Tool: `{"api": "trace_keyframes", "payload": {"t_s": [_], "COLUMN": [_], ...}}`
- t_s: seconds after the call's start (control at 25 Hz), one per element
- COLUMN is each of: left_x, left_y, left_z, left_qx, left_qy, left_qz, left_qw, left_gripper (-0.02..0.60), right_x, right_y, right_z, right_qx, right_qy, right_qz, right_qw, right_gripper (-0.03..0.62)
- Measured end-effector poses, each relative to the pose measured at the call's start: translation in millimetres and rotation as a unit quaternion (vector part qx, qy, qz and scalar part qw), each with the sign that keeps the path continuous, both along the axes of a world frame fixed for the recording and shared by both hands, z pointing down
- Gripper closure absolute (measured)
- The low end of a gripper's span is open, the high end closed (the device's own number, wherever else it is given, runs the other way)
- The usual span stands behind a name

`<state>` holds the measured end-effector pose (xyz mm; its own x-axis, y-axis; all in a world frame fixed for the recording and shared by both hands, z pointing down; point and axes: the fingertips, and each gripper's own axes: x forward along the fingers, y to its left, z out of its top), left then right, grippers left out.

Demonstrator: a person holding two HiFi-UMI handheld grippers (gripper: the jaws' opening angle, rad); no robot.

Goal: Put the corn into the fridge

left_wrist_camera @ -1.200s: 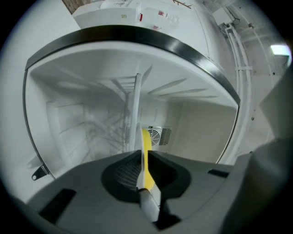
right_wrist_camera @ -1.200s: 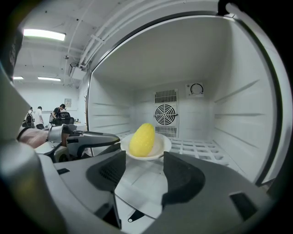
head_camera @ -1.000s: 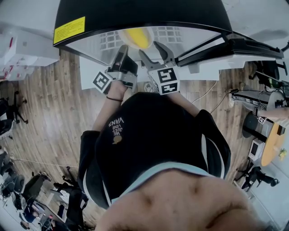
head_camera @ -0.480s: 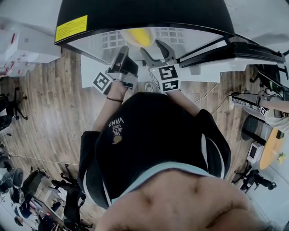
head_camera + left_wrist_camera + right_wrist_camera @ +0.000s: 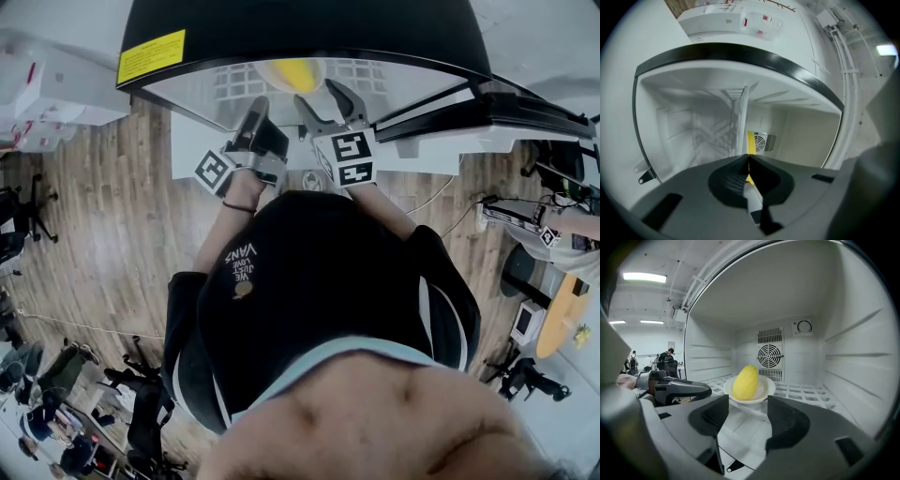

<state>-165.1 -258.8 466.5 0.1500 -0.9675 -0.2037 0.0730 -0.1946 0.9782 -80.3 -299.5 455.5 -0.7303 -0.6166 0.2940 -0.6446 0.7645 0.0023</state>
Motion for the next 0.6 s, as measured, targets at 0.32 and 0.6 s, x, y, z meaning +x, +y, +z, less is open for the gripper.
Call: {"api": "trace_keyframes", "payload": {"t_s": [0.32, 0.6], "left_x": [-2.0, -5.4], "left_y": [4.0, 6.6], "left_z": [0.7, 3.0], "left_qx": [-0.003, -0.005], "left_qy": [0.004, 0.004], "left_qz": [-0.004, -0.009], "left_qw": [1.0, 0.9999], "left_gripper": [0.563, 0.563], "right_x": [-4.0, -8.3], "right_y": [-4.7, -8.3], "right_z": [-1.0, -0.6], "right_qx": [-0.001, -0.001], "right_qy": [0.001, 0.003], "right_qz": [-0.004, -0.008], "right_qw": [1.0, 1.0], "right_gripper": [0.333, 0.333]}}
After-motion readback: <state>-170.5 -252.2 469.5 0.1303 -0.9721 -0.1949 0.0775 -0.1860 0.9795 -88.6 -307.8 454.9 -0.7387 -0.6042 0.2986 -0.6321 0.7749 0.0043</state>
